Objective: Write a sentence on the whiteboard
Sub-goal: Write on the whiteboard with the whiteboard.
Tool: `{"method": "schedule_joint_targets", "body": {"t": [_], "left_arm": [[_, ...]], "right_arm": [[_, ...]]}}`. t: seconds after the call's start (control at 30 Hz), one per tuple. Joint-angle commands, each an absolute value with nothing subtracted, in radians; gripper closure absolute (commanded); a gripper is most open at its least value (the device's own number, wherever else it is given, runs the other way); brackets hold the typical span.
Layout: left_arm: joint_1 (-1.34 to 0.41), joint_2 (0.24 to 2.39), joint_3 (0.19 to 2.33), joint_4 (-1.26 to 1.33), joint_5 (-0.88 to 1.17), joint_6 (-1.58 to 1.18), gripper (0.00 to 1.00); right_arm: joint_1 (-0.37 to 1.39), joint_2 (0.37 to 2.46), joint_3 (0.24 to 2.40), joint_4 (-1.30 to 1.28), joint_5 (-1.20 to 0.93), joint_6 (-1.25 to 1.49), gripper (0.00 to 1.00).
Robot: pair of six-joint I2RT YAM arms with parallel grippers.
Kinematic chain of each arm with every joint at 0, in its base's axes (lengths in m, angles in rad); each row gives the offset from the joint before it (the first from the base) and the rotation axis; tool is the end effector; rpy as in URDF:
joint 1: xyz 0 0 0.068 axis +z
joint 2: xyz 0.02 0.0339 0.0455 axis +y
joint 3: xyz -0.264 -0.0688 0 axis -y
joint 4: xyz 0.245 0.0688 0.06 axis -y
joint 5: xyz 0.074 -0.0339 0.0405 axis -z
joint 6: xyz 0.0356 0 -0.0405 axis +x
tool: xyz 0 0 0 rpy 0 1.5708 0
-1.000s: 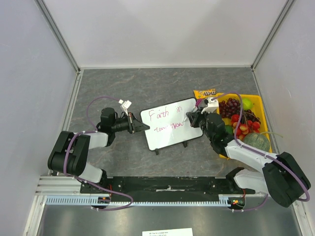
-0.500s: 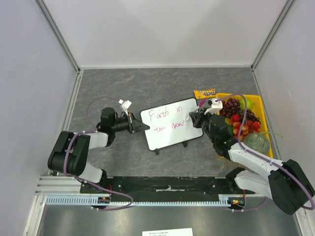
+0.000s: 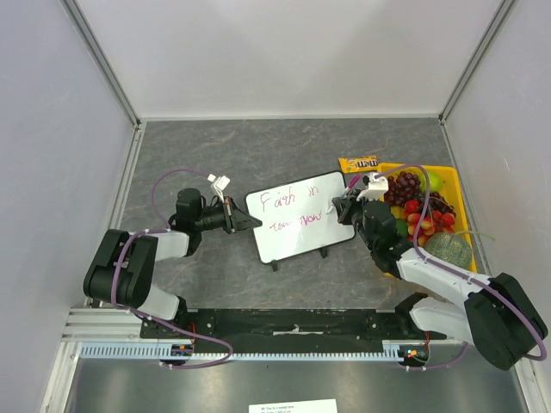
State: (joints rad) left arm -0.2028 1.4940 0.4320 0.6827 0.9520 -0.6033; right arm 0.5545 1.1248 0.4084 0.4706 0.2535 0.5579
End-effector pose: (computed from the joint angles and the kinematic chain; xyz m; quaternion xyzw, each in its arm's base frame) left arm 0.2483 -0.0807 0.1569 0.1056 0.7722 -0.5445 0.3100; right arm 0.2049 0.1164 0.2096 0.0791 0.7820 0.2375 0.5708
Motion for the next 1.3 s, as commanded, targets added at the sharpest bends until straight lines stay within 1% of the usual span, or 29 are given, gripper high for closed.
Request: {"method": "schedule_joint_targets", "body": {"t": [0.0,0.73,0.93,1.27], "left_arm": [[-0.198,1.513,0.428,0.627,0.887,-0.525,0.98],[-0.198,1.511,0.428,0.626,0.887,-0.525,0.98],[-0.198,1.514,0.428,0.627,0.888,-0.526,0.98],[-0.198,1.511,0.426,0.626,0.887,-0.523,0.98]], "right_arm": [[0.554,1.101,0.439,0.528,0.284,0.561,1.0],[0.552,1.15,0.465,0.541,0.261,0.565,1.0],[0.554,1.16,0.465,0.526,0.221,0.56,1.0],[0.554,1.163,0.433,0.476,0.218,0.557,1.0]]}}
